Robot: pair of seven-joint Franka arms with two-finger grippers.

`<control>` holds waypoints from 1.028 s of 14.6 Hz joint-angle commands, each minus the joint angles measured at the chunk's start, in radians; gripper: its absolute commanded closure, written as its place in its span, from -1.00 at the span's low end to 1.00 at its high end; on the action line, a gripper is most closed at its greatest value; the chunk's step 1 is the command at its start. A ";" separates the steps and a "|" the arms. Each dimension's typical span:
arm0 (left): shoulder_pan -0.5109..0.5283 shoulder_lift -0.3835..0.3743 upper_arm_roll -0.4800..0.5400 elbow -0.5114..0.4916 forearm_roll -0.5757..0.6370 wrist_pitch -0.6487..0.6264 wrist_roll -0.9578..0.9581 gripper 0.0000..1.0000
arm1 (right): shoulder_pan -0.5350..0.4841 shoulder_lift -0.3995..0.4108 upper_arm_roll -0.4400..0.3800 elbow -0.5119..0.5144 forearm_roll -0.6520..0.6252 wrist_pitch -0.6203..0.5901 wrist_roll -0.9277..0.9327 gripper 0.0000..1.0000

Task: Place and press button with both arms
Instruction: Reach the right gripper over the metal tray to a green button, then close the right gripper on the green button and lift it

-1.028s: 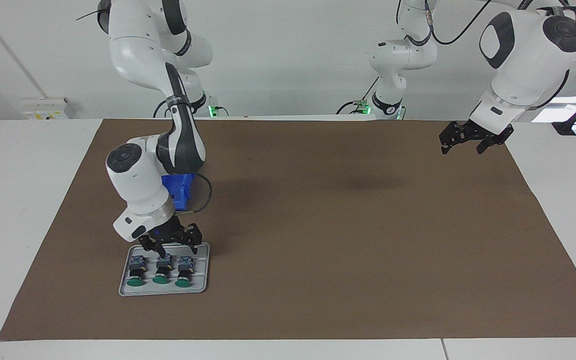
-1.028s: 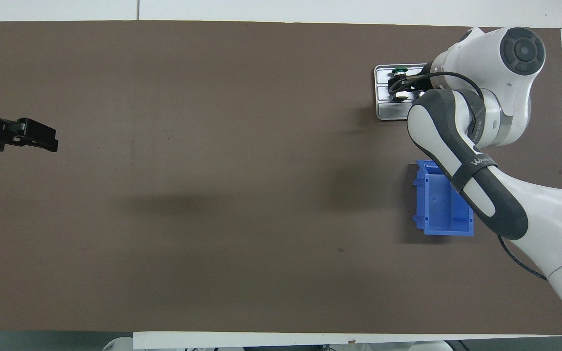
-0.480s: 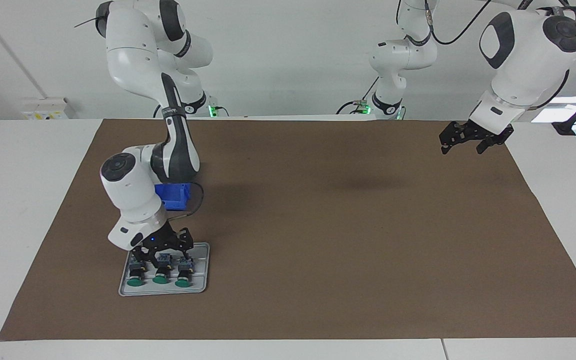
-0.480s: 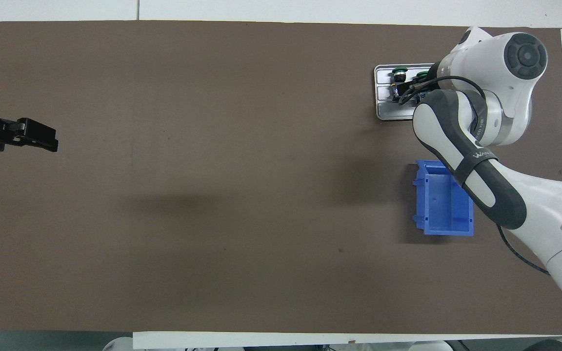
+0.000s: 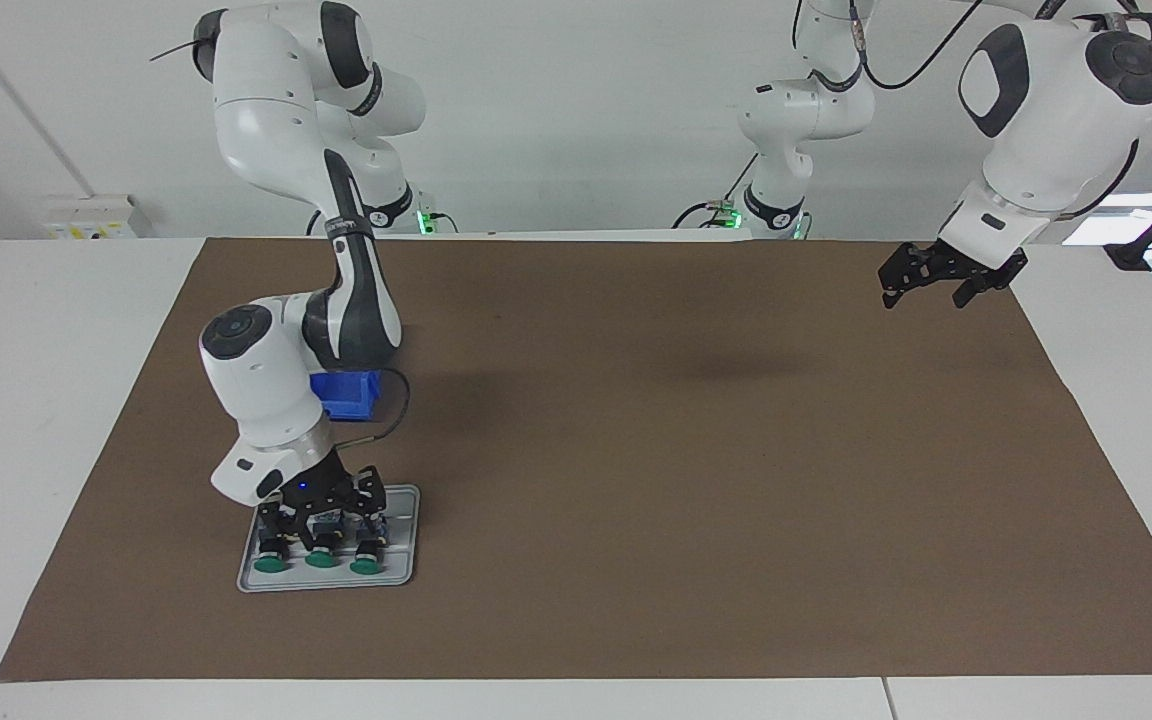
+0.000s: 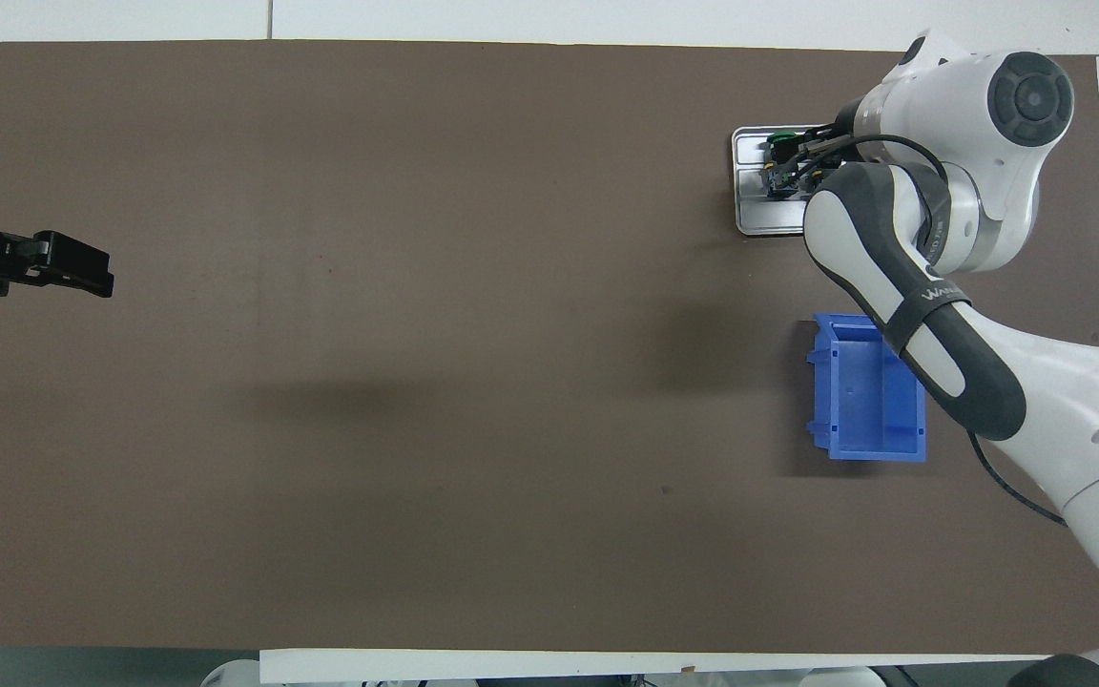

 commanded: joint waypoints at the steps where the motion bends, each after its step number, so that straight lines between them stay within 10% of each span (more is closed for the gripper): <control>1: 0.011 -0.002 -0.002 0.001 -0.012 0.000 0.017 -1.00 | 0.000 0.035 0.008 0.039 -0.004 0.014 0.075 -0.70; 15: 0.011 -0.002 -0.002 0.001 -0.012 0.000 0.017 -1.00 | 0.035 0.089 0.008 0.011 -0.037 0.077 0.139 -0.65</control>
